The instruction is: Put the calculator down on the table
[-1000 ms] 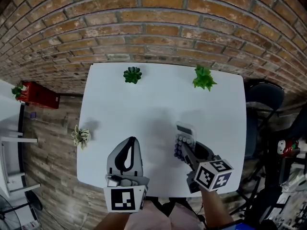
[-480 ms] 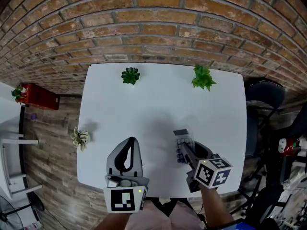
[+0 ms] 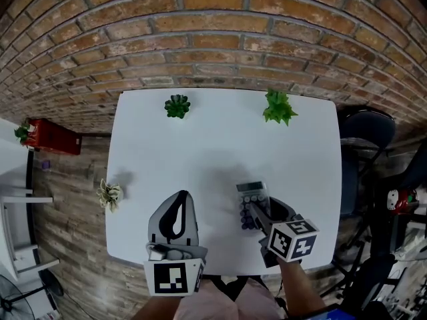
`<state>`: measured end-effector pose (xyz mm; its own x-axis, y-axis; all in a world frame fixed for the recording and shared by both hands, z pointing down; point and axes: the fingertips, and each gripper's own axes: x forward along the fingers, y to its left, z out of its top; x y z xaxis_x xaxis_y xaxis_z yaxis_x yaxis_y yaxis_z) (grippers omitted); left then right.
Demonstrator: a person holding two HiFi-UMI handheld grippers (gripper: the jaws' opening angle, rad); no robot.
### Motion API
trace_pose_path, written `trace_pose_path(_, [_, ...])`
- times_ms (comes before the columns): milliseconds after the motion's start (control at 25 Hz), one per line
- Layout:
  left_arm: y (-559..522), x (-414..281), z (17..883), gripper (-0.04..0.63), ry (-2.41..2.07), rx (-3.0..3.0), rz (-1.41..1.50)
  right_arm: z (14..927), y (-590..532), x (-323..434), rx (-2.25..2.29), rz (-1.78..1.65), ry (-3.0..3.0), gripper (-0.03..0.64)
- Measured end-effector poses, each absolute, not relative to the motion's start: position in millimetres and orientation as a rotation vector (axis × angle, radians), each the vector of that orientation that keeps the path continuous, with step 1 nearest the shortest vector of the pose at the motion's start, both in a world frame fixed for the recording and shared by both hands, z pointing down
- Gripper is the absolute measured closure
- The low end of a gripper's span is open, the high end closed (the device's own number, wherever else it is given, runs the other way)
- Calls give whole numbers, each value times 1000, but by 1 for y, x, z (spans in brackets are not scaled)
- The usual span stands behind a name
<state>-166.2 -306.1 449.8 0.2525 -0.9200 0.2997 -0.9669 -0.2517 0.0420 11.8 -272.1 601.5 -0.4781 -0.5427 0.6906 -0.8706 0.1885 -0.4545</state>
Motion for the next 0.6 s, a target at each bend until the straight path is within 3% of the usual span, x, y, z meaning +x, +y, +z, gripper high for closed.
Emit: trace_pose_path(600, [-300,-159,442,577,-1781,2327,329,609,-273,22,1326,1176,-2088,376])
